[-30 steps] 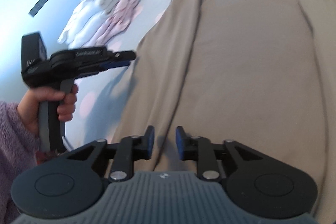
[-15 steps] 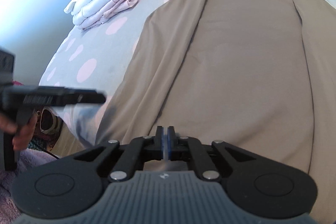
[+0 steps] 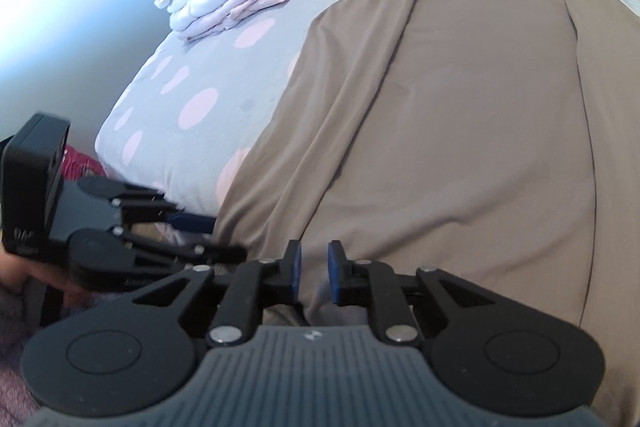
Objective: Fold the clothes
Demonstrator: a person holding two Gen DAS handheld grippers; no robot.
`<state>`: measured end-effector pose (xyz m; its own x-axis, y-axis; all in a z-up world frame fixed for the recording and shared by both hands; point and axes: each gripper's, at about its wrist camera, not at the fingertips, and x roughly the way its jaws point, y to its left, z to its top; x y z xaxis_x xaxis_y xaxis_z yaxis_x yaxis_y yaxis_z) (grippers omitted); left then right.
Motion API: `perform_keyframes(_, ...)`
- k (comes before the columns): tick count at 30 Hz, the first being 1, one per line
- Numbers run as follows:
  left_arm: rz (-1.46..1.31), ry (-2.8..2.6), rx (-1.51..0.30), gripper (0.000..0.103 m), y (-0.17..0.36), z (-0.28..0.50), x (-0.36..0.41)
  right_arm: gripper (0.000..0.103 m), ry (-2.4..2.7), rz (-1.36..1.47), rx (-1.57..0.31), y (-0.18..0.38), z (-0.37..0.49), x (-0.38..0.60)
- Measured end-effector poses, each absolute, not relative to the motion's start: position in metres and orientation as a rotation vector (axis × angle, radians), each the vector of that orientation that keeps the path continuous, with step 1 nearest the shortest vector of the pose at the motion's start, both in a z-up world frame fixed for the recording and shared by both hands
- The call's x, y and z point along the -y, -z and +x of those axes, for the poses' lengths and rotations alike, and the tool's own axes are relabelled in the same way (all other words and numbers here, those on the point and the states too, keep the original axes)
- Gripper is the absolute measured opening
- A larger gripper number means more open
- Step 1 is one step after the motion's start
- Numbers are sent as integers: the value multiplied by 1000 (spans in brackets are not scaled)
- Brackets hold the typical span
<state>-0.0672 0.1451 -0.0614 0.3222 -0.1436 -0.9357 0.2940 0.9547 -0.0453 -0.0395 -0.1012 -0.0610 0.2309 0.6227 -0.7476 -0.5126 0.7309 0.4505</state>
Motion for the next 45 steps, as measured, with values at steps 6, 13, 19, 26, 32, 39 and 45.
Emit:
perform_keyframes(6, 191, 331, -1207, 5, 57, -69, -134, 18, -770, 117, -1095, 61, -41, 107)
perform_keyframes(13, 124, 478, -1161, 2, 24, -67, -126, 18, -742, 120, -1102, 60, -38, 116)
perform_keyframes(19, 59, 583, -1137, 2, 5, -55, -112, 27, -668, 115, -1078, 52, -31, 129)
perform_keyframes(26, 75, 633, -1173, 2, 16, -33, -83, 29, -645, 158, -1052, 41, -21, 135)
perform_keyframes(32, 117, 648, -1192, 2, 25, -27, -67, 30, -675, 191, -1059, 43, -16, 132)
perform_keyframes(39, 114, 643, -1191, 2, 30, -29, -61, 35, -708, 249, -1099, 52, -10, 120)
perform_keyframes(45, 124, 656, -1182, 3, 30, -34, -62, 35, -699, 252, -1148, 63, -6, 112)
